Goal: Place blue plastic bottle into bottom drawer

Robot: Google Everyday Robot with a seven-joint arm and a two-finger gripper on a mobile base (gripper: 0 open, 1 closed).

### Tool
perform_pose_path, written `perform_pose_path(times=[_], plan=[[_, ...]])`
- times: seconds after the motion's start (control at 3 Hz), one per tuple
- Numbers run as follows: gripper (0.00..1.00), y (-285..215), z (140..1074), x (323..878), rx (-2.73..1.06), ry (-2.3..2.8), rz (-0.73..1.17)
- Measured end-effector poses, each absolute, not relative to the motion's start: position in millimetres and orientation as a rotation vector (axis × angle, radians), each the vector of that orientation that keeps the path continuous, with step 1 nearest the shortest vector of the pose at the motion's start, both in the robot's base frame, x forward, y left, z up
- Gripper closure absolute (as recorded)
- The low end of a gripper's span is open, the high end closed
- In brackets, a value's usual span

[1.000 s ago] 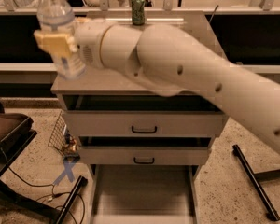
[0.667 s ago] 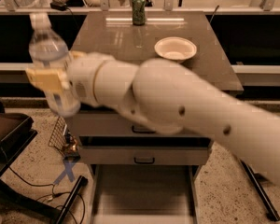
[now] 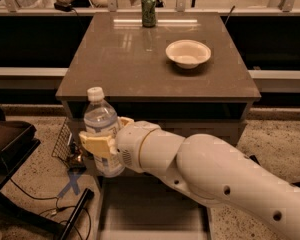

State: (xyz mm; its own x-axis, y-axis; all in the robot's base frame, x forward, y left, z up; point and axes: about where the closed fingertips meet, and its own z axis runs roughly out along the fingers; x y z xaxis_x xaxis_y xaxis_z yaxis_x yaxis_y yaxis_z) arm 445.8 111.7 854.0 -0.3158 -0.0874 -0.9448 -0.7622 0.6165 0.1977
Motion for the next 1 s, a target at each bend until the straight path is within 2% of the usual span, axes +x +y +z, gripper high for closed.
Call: perform_pose_path(times=[1.0], plan=[[1.0, 78, 708, 463, -0.887, 1.645, 0.848]])
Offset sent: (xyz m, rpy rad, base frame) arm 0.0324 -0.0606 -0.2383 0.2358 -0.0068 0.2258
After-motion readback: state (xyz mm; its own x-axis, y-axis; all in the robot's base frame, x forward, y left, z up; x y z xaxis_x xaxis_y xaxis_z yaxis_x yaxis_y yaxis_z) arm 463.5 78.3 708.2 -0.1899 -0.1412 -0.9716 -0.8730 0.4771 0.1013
